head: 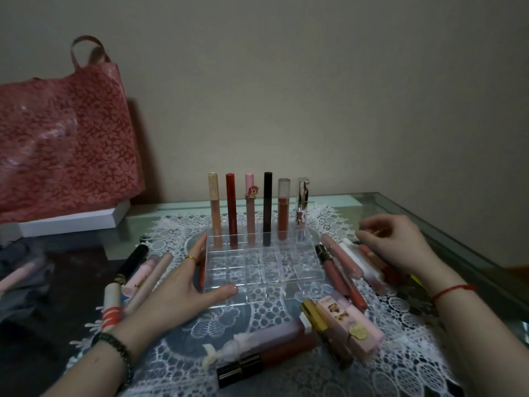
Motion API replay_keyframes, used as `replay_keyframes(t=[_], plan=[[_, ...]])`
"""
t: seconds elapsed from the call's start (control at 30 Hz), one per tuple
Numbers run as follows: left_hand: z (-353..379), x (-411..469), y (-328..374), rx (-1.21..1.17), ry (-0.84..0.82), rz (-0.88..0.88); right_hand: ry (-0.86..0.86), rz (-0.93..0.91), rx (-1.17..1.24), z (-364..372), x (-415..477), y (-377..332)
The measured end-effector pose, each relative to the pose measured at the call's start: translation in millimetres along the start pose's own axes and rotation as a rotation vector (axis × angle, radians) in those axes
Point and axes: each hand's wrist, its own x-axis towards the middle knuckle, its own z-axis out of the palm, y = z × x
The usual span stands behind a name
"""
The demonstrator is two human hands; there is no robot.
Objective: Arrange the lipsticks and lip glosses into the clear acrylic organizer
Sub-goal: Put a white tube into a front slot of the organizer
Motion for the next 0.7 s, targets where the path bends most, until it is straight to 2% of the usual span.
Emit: replay_keyframes(t=[0.33, 0.7], plan=[[3, 0, 3, 0.014, 0.027, 0.042, -0.164, -0.08, -0.318, 6, -13, -3], [4, 2, -1, -0.017, -0.002, 0.049, -0.311, -0.01, -0.381, 3, -14, -12]])
